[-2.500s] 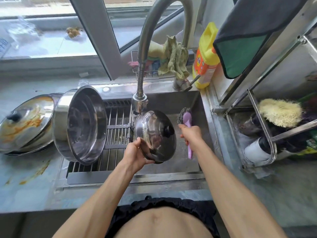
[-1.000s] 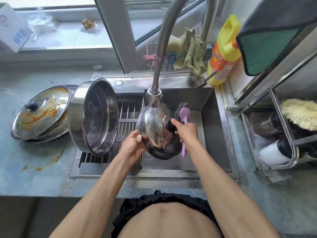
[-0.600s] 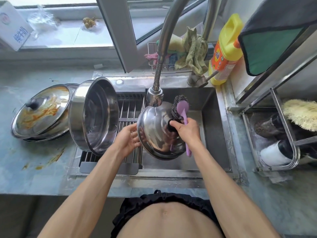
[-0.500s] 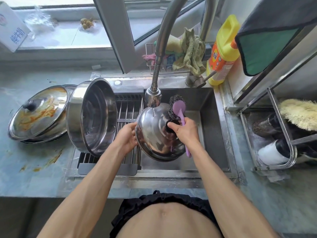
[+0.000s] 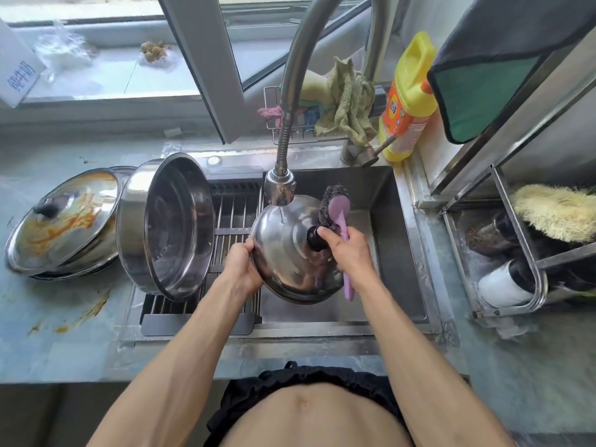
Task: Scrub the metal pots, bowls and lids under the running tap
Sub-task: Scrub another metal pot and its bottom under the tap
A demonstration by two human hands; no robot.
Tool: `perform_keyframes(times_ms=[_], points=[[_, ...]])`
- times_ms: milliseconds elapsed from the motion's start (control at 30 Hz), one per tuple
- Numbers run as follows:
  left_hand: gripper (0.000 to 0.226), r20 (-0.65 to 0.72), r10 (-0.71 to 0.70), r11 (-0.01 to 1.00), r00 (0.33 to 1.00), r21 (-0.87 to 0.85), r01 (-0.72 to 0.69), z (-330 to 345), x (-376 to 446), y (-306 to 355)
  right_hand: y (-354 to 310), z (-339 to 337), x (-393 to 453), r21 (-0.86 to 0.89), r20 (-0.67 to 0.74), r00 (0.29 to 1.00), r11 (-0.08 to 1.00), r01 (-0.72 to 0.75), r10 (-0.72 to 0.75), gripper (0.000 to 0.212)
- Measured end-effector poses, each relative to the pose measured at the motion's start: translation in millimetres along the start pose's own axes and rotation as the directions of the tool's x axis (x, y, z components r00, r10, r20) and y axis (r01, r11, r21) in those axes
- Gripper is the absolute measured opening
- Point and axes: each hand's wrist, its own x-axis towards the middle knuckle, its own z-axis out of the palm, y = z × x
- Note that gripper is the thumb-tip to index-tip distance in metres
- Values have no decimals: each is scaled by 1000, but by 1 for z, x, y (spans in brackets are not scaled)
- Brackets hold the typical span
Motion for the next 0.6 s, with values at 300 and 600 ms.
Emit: perform_keyframes(times_ms=[300, 600], points=[[39, -32, 9, 993, 999, -114, -13, -8, -23, -4, -11, 11, 3, 123, 6, 997, 989, -81, 81, 25], [38, -13, 44, 990, 999, -133, -45, 3, -22, 16, 0, -17, 11, 102, -97, 989, 989, -103, 113, 22]])
